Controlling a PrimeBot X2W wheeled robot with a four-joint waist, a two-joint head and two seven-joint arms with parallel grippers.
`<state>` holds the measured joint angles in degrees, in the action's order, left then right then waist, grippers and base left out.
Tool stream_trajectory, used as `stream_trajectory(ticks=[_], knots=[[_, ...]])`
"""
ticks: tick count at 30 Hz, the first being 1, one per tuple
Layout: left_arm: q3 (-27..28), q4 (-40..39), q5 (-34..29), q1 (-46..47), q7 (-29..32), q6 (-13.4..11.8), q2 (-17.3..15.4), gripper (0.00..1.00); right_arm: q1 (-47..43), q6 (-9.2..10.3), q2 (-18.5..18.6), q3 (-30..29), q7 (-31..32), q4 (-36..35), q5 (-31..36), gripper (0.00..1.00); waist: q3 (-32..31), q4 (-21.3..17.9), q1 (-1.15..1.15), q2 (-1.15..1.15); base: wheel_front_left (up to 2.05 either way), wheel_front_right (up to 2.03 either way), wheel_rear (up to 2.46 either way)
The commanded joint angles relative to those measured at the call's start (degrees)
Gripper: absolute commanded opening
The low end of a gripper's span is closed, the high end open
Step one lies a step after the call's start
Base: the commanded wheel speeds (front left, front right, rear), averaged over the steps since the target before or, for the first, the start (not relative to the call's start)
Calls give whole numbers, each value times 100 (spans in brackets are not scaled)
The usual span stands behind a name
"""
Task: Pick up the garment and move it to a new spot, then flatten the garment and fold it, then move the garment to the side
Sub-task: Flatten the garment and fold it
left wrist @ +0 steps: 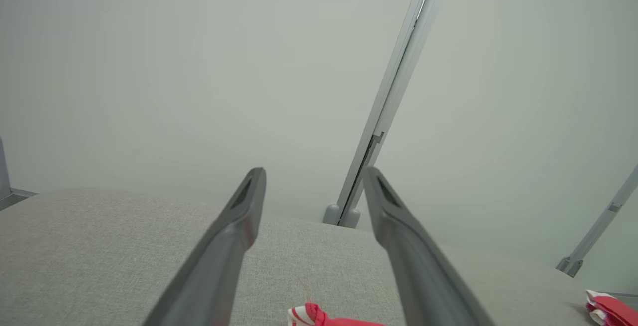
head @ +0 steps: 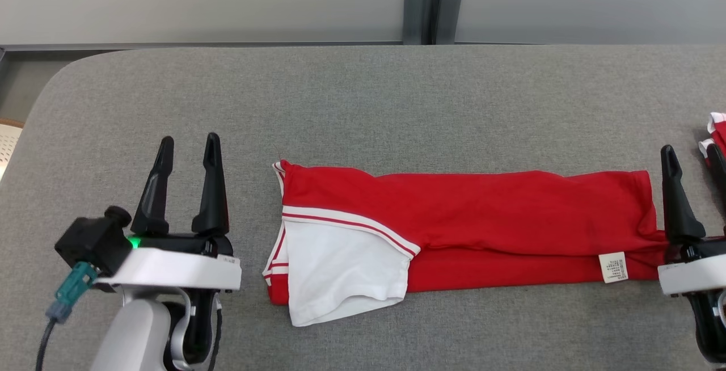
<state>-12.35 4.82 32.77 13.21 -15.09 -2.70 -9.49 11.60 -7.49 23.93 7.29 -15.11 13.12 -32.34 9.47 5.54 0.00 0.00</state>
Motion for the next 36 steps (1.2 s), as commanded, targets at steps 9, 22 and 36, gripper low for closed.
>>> stream_trajectory(ticks=[9,22,36], knots=[[816,0,-1296,-682,-7,760,624,100,-598,1,-504,-381,-2,-63,569,100,0,81,0,0,0,0,0],[574,28,-941,-576,-7,755,644,100,-239,1,-745,-724,23,1593,288,100,125,197,0,0,0,0,0],[437,138,-829,-549,-8,699,648,100,400,0,-815,-293,375,3215,-512,100,221,379,0,0,0,0,0]])
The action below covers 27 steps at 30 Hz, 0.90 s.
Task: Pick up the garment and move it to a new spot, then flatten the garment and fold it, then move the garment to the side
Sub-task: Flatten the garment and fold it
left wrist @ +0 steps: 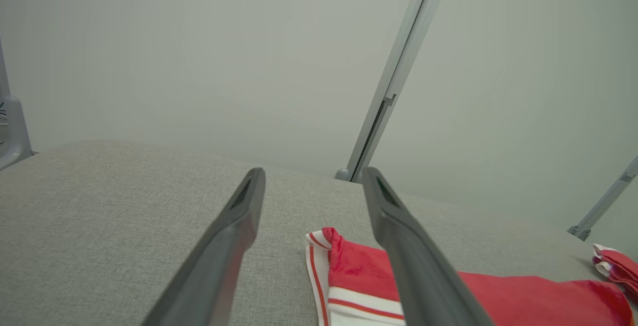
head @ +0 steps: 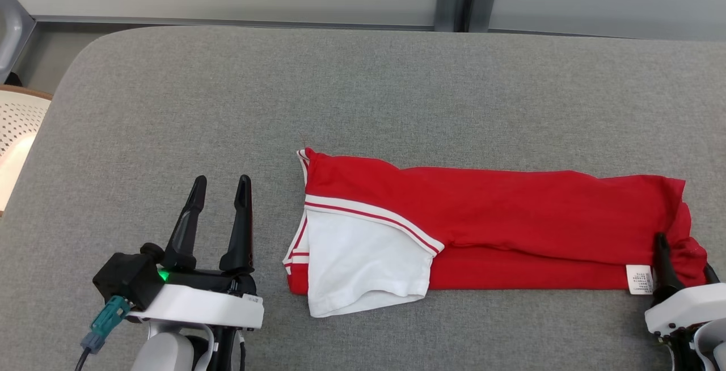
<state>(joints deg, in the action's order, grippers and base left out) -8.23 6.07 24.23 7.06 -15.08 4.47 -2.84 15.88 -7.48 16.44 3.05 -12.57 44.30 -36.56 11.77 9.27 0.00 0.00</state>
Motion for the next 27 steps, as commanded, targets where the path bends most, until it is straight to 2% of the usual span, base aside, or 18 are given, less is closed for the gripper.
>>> stream_trajectory(ticks=[1,2,3,11,14,18,23,25,27], knots=[[34,22,20,57,-9,-14,-17,100,-23,-1,-73,205,136,113,-148,90,-14,6,0,0,0,0,0],[39,31,16,47,-8,-11,-16,100,-23,-1,-50,263,118,126,-192,28,-20,5,0,0,0,0,0],[37,42,9,35,-9,-5,-17,100,-22,-1,-31,313,96,139,-233,0,-29,3,0,0,0,0,0],[-3,94,6,-8,-8,26,-17,100,128,8,286,220,-168,389,-320,0,-76,-43,0,0,0,0,0],[-25,106,19,0,-9,34,-17,100,247,8,444,16,-235,559,-186,0,-76,-62,0,0,0,0,0],[-68,134,24,24,-9,35,-17,100,512,6,697,-564,-271,777,239,0,-75,-77,0,0,0,0,0],[-74,158,29,7,-8,50,-16,100,499,4,507,-1027,-264,255,764,0,-123,-77,0,0,0,0,0],[-72,179,40,-25,-9,52,-18,100,443,1,366,-981,-258,21,863,0,-165,-76,0,0,0,0,0],[-69,207,53,-44,-8,54,-16,100,372,0,205,-639,-255,-212,946,0,-211,-74,0,0,0,0,0]])
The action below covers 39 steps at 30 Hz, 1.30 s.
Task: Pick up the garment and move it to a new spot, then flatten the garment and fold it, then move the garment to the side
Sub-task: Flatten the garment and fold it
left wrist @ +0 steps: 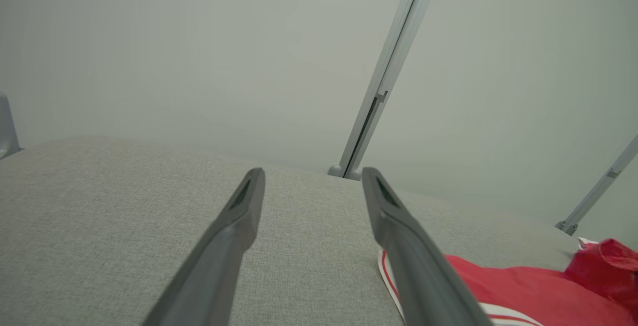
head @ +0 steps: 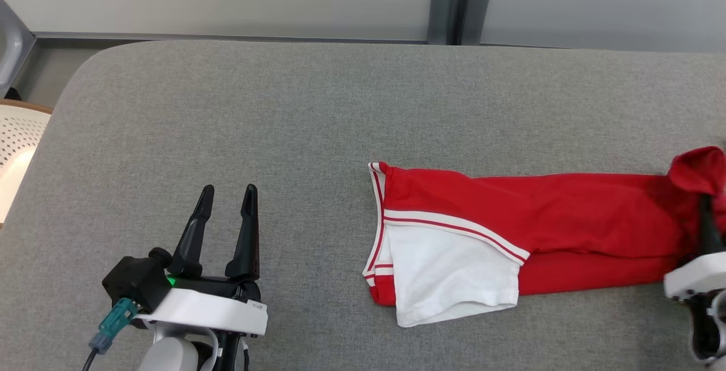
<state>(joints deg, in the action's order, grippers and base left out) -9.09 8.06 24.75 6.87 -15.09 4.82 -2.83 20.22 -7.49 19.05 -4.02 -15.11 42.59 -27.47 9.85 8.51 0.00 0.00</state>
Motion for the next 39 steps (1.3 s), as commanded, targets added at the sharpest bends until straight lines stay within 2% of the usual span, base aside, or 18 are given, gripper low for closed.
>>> stream_trajectory(ticks=[1,9,14,17,24,29,30,31,39], knots=[[27,24,12,-36,-8,22,-19,100,-72,1,-110,244,3,-179,24,0,-49,0,0,0,0,0,0],[123,94,64,-70,-7,51,-15,100,-202,1,-453,1599,435,-1459,-184,0,-187,-12,0,0,0,0,0],[102,53,59,-82,-7,54,-19,100,-228,1,-767,2341,695,-1968,-334,0,-226,43,0,0,0,0,0],[63,35,101,-82,-8,35,-19,100,-182,1,-911,2681,784,-1949,-288,0,-242,136,0,0,0,0,0],[5,60,165,-113,-7,12,-18,100,1,1,-1140,3258,722,-1403,-149,0,-219,382,0,0,0,0,0],[-14,7,184,-122,-8,-21,-20,100,132,1,-1283,3450,548,-891,-188,0,-163,550,0,0,0,0,0],[10,-39,195,-122,-7,-29,-18,100,144,0,-1343,3498,491,-841,-283,93,-149,578,0,0,0,0,0],[29,-88,226,-123,-7,-50,-17,100,136,1,-1386,3538,499,-746,-389,100,-133,611,0,0,0,0,0],[68,-264,289,-160,-7,-134,-18,100,222,1,-1452,4512,567,-541,-989,100,-49,727,0,0,0,0,0]])
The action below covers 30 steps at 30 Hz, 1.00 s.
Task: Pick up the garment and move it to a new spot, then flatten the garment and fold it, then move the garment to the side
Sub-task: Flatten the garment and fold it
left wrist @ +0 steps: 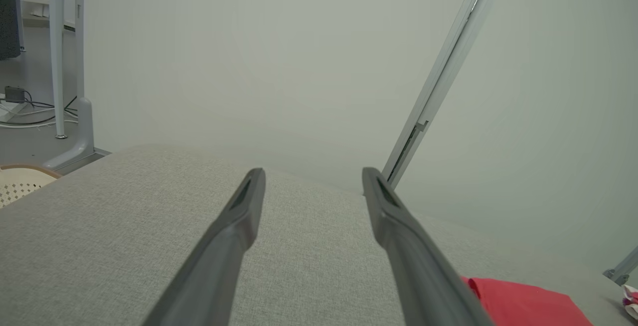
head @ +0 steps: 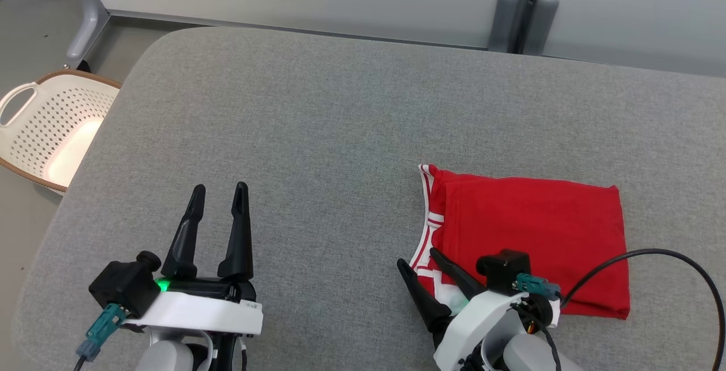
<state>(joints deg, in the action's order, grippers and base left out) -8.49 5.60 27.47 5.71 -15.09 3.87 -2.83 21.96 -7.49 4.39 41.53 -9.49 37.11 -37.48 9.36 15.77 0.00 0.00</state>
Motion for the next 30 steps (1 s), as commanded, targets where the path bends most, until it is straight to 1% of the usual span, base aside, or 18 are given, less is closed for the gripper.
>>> stream_trajectory(ticks=[1,5,7,12,14,15,19,21,23,24,27,28,30], knots=[[-6,-15,21,-41,-7,-40,-17,100,69,1,23,45,27,40,-74,100,3,4,0,0,0,0,0],[-50,-5,40,-16,-8,-48,-18,100,186,1,74,383,34,132,-381,100,32,-9,0,0,0,0,0],[-86,5,48,24,-7,-35,-16,100,282,1,105,528,-41,63,-536,100,57,-44,0,0,0,0,0],[-61,-21,-16,91,-8,-41,-17,100,503,1,377,679,-339,-249,-792,100,54,-202,0,0,0,0,0],[-58,-57,-23,115,-7,-20,-19,100,572,1,527,620,-438,-423,-842,100,41,-281,0,0,0,0,0],[-65,-85,-19,138,-7,-15,-18,100,591,1,597,529,-480,-495,-875,100,34,-320,0,0,0,0,0],[-121,-175,-37,189,-8,-6,-18,100,651,1,934,-38,-571,-831,-549,100,-23,-487,0,0,0,0,0],[-171,-215,-42,195,-8,-6,-17,100,627,1,1136,-438,-573,-1050,-146,100,-44,-577,0,0,0,0,0],[-228,-239,-46,201,-7,-6,-19,100,471,1,1337,-860,-571,-1228,448,100,-58,-651,0,0,0,0,0],[-255,-247,-58,206,-7,-5,-18,100,369,1,1387,-1068,-571,-1315,729,100,-61,-684,0,0,0,0,0],[-287,-262,-59,222,-8,-62,-20,100,68,1,1387,-1764,-565,-1637,1276,100,-79,-768,0,0,0,0,0],[-287,-262,-59,222,-8,-62,-20,100,68,1,1387,-1764,-565,-1637,1276,100,-79,-768,0,0,0,0,0],[-295,-276,-45,202,-7,-82,-17,100,-231,1,1373,-2180,-563,-1845,1536,100,-90,-817,0,0,0,0,0]])
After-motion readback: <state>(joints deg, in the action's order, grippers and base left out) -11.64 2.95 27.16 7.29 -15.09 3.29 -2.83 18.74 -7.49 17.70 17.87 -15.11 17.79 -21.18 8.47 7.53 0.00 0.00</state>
